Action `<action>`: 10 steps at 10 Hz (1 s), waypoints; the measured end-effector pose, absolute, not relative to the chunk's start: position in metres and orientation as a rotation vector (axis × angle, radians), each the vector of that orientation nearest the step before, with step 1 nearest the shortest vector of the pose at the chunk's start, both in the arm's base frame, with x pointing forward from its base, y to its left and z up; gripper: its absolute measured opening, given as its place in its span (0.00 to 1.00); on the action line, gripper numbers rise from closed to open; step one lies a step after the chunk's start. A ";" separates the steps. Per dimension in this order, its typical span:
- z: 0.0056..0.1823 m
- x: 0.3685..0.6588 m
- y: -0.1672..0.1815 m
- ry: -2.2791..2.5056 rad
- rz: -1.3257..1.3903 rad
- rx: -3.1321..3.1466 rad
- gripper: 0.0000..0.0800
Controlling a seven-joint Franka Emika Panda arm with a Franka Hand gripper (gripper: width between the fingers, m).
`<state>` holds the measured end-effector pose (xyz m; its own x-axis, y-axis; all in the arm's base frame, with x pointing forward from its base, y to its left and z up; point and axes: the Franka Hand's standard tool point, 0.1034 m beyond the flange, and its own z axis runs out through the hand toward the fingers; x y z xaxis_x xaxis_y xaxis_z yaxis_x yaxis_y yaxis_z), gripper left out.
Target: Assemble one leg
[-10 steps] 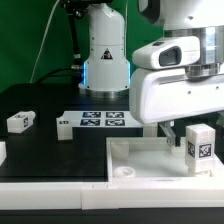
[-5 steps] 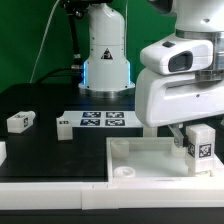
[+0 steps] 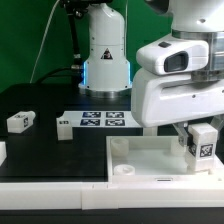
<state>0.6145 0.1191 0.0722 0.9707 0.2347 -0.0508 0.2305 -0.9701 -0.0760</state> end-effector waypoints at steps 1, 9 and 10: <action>0.072 0.615 0.119 -0.296 0.089 -3.054 0.37; 0.068 0.610 0.133 1.376 0.037 -2.704 0.37; 0.068 0.610 0.134 1.504 0.045 -2.638 0.37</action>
Offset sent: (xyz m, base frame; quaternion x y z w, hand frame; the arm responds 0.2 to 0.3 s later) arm -0.0108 -0.0045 -0.0034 0.0030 0.0253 0.2611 0.9650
